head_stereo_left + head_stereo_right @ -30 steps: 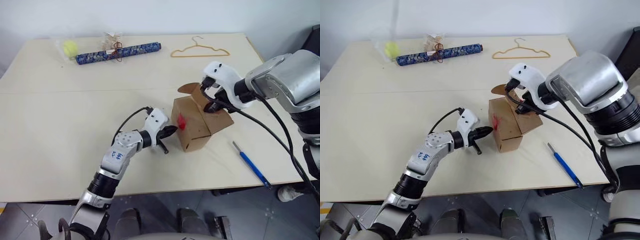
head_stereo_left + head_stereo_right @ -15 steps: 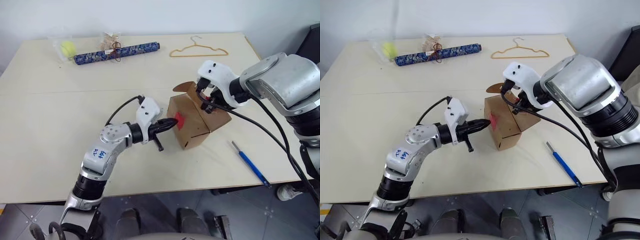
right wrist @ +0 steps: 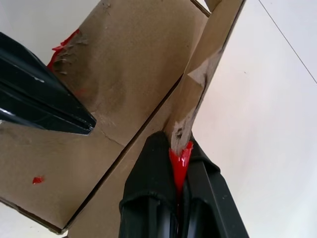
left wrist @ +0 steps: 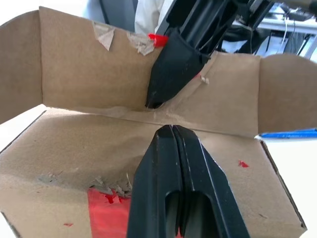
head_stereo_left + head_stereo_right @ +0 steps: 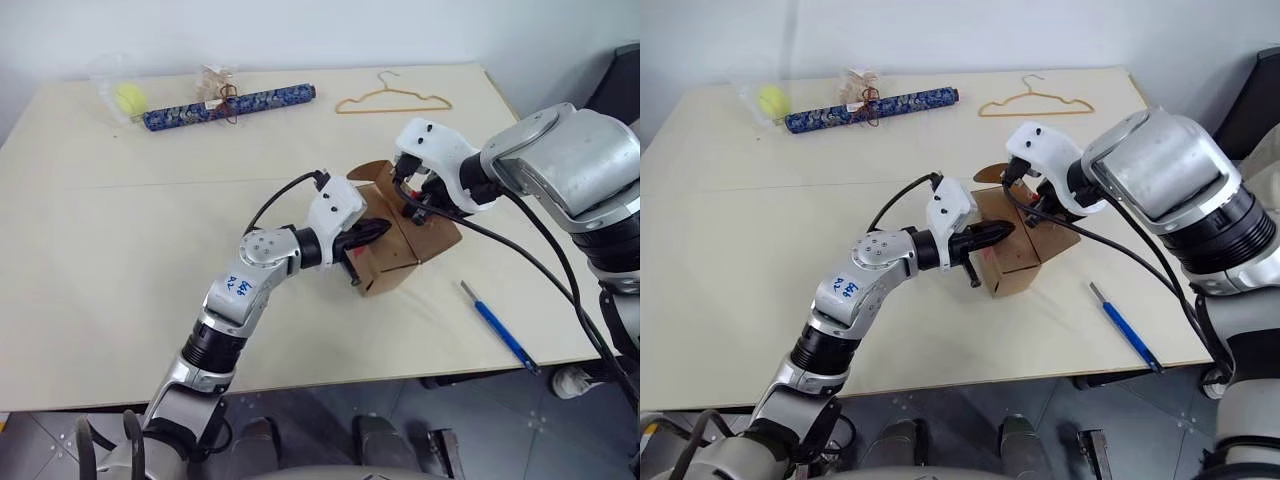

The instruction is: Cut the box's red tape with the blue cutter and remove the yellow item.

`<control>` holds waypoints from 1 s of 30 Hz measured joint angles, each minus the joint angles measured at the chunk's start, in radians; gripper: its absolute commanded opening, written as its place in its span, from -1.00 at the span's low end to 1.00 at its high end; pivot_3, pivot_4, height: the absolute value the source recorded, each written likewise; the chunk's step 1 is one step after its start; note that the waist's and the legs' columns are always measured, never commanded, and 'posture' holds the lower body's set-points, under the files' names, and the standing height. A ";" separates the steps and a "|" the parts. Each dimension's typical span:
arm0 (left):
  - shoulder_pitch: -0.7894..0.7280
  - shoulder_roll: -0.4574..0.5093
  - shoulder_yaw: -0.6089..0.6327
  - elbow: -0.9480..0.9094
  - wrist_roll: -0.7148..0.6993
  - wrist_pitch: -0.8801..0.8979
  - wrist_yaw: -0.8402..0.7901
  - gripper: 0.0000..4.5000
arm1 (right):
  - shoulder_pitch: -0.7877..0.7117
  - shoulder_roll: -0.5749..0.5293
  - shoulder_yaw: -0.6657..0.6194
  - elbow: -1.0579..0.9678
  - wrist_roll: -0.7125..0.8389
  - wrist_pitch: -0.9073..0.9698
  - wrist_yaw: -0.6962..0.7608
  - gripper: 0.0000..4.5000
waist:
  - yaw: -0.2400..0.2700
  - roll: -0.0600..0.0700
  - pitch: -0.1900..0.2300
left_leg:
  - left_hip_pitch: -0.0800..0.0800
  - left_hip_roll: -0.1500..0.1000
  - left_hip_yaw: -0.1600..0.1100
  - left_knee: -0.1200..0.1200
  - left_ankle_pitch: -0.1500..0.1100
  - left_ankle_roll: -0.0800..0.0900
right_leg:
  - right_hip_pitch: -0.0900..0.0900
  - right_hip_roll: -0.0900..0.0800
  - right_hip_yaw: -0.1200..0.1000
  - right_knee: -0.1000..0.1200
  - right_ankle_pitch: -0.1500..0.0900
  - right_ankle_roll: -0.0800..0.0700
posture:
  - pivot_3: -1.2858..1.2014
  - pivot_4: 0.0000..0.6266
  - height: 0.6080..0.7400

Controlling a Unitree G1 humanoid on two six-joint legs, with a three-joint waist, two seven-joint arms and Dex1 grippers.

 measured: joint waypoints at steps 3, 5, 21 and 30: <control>0.003 0.017 -0.003 -0.001 0.012 0.006 0.002 -1.00 | 0.001 0.001 -0.013 0.027 0.000 0.023 -0.002 -0.99 | 0.003 0.000 0.000 | 0.000 0.000 0.000 0.000 0.000 0.000 | 0.000 0.000 0.000 0.000 0.000 0.000 | 0.03 -0.52 1.00; 0.003 0.017 -0.004 -0.004 0.015 0.012 0.004 -1.00 | 0.002 0.001 -0.027 0.049 0.001 0.041 -0.004 -0.99 | 0.003 0.000 0.000 | 0.000 0.000 0.000 0.000 0.000 0.000 | 0.000 0.000 0.000 0.000 0.000 0.000 | 0.03 -0.52 1.00; 0.083 0.101 0.050 -0.126 -0.007 0.083 0.002 -1.00 | 0.017 -0.037 -0.042 0.214 -0.030 0.013 0.014 -0.99 | -0.003 0.000 0.000 | 0.001 0.000 0.000 0.000 0.000 0.000 | 0.000 0.000 0.000 0.001 0.000 0.000 | 0.03 -0.52 1.00; 0.180 0.232 0.127 -0.192 -0.042 0.147 -0.032 -1.00 | 0.031 -0.055 -0.043 0.191 -0.037 0.021 0.036 -0.99 | 0.006 0.000 0.000 | 0.000 0.000 0.000 0.005 0.000 0.001 | 0.001 0.000 0.000 0.005 0.000 0.000 | 0.03 -0.52 1.00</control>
